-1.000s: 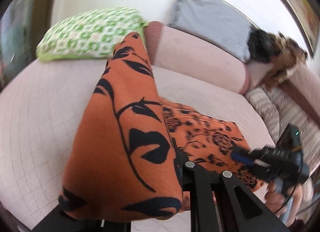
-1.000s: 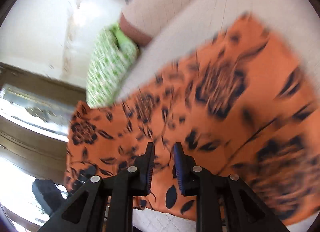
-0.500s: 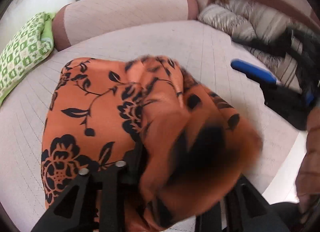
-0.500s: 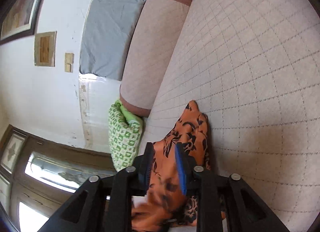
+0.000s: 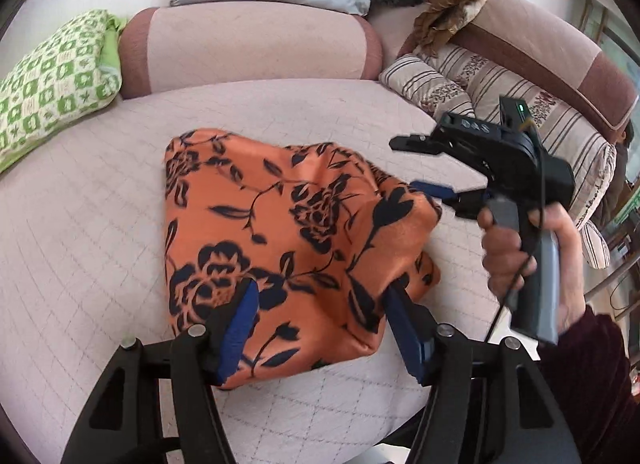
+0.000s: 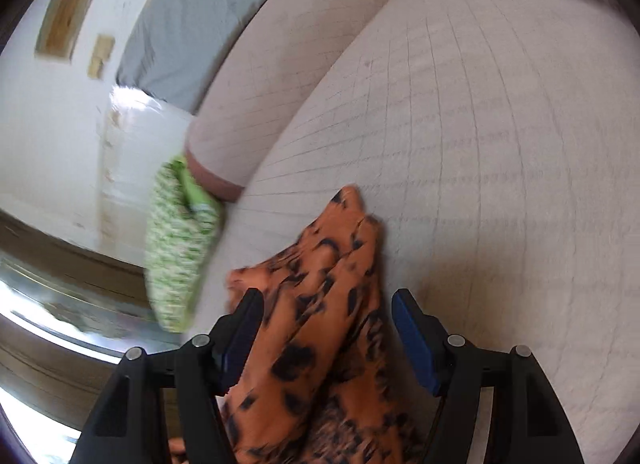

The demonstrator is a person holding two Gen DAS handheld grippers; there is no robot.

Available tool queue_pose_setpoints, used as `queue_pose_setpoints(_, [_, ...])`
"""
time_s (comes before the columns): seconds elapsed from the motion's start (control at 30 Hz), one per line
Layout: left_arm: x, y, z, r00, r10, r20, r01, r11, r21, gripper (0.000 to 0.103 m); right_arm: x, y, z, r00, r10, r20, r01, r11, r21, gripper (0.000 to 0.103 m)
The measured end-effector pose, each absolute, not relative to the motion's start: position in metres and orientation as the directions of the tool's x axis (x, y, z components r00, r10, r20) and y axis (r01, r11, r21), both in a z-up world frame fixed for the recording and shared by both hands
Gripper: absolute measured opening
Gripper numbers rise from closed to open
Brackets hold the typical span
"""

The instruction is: Fold small clothes

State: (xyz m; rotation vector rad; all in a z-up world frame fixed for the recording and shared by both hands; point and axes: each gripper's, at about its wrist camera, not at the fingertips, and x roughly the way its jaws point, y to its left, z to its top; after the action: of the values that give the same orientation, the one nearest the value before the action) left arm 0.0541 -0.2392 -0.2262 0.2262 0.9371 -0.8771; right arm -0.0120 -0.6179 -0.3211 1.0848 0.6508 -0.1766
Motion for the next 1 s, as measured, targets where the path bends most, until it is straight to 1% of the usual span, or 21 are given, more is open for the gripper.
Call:
queue_pose_setpoints(0.07, [0.046,-0.247,-0.231,0.277,-0.570,-0.774,0.750,0.632,-0.196,0.065,-0.002,-0.620,-0.320,0.788,0.143,-0.599,0.463,0.503,0.730,0.070])
queue_pose_setpoints(0.13, [0.041,-0.255,-0.236,0.283,-0.563,-0.776,0.765,0.621,-0.172,0.065,0.010,-0.623,-0.326,0.771,0.161,-0.616,0.472,0.504,0.723,0.070])
queue_pose_setpoints(0.17, [0.039,-0.258,-0.238,0.289,-0.557,-0.778,0.770,0.619,-0.158,0.065,0.014,-0.624,-0.329,0.760,0.161,-0.630,0.484,0.507,0.714,0.068])
queue_pose_setpoints(0.2, [0.038,-0.261,-0.239,0.292,-0.555,-0.779,0.774,0.616,-0.149,0.065,0.020,-0.624,-0.332,0.751,0.152,-0.642,0.494,0.515,0.700,0.062])
queue_pose_setpoints(0.23, [0.037,-0.264,-0.240,0.294,-0.556,-0.777,0.778,0.612,-0.144,0.065,0.027,-0.623,-0.332,0.741,0.145,-0.656,0.495,0.542,0.679,0.044])
queue_pose_setpoints(0.27, [0.036,-0.267,-0.241,0.295,-0.558,-0.775,0.782,0.608,-0.140,0.065,0.035,-0.619,-0.333,0.726,0.144,-0.673,0.494,0.571,0.656,0.035])
queue_pose_setpoints(0.3, [0.036,-0.269,-0.243,0.295,-0.561,-0.774,0.784,0.604,-0.139,0.065,0.042,-0.617,-0.335,0.702,0.145,-0.697,0.497,0.600,0.626,0.032])
queue_pose_setpoints(0.33, [0.036,-0.272,-0.244,0.292,-0.564,-0.772,0.788,0.600,-0.140,0.065,0.046,-0.616,-0.338,0.687,0.148,-0.712,0.502,0.611,0.612,0.025])
queue_pose_setpoints(0.43, [0.035,-0.281,-0.249,0.277,-0.572,-0.772,0.803,0.579,-0.140,0.065,0.052,-0.616,-0.337,0.680,0.161,-0.715,0.491,0.625,0.607,0.015])
queue_pose_setpoints(0.47, [0.035,-0.283,-0.251,0.268,-0.574,-0.774,0.808,0.571,-0.144,0.062,0.051,-0.618,-0.333,0.692,0.160,-0.704,0.480,0.627,0.614,0.014])
queue_pose_setpoints(0.5, [0.035,-0.286,-0.254,0.251,-0.582,-0.774,0.814,0.559,-0.156,0.057,0.050,-0.619,-0.328,0.709,0.166,-0.686,0.460,0.627,0.628,0.012])
queue_pose_setpoints(0.57, [0.036,-0.290,-0.258,0.210,-0.597,-0.774,0.821,0.538,-0.192,0.053,0.048,-0.623,-0.318,0.745,0.177,-0.643,0.418,0.626,0.658,0.007])
queue_pose_setpoints(0.63, [0.038,-0.292,-0.262,0.207,-0.597,-0.775,0.820,0.538,-0.195,0.053,0.049,-0.626,-0.312,0.769,0.186,-0.612,0.385,0.629,0.675,0.007])
queue_pose_setpoints(0.7, [0.039,-0.293,-0.263,0.212,-0.598,-0.773,0.820,0.539,-0.193,0.053,0.050,-0.636,-0.319,0.743,0.175,-0.646,0.429,0.616,0.661,0.007])
queue_pose_setpoints(0.8, [0.040,-0.295,-0.264,0.221,-0.596,-0.772,0.818,0.545,-0.187,0.053,0.045,-0.652,-0.332,0.716,0.193,-0.671,0.484,0.555,0.676,0.009])
queue_pose_setpoints(0.87, [0.039,-0.297,-0.263,0.228,-0.595,-0.770,0.813,0.552,-0.186,0.053,0.039,-0.659,-0.333,0.728,0.172,-0.664,0.495,0.537,0.683,0.011])
queue_pose_setpoints(0.9, [0.041,-0.298,-0.265,0.230,-0.595,-0.770,0.808,0.557,-0.189,0.053,0.037,-0.661,-0.333,0.735,0.174,-0.655,0.492,0.529,0.692,0.013])
queue_pose_setpoints(0.93, [0.041,-0.298,-0.266,0.235,-0.595,-0.769,0.804,0.563,-0.191,0.053,0.036,-0.662,-0.334,0.734,0.184,-0.653,0.490,0.522,0.698,0.019])
queue_pose_setpoints(0.97, [0.040,-0.300,-0.267,0.240,-0.594,-0.768,0.800,0.569,-0.190,0.053,0.036,-0.660,-0.336,0.732,0.195,-0.652,0.489,0.516,0.703,0.023])
queue_pose_setpoints(1.0, [0.040,-0.299,-0.268,0.245,-0.593,-0.767,0.798,0.573,-0.187,0.053,0.036,-0.659,-0.338,0.728,0.209,-0.653,0.489,0.509,0.708,0.033])
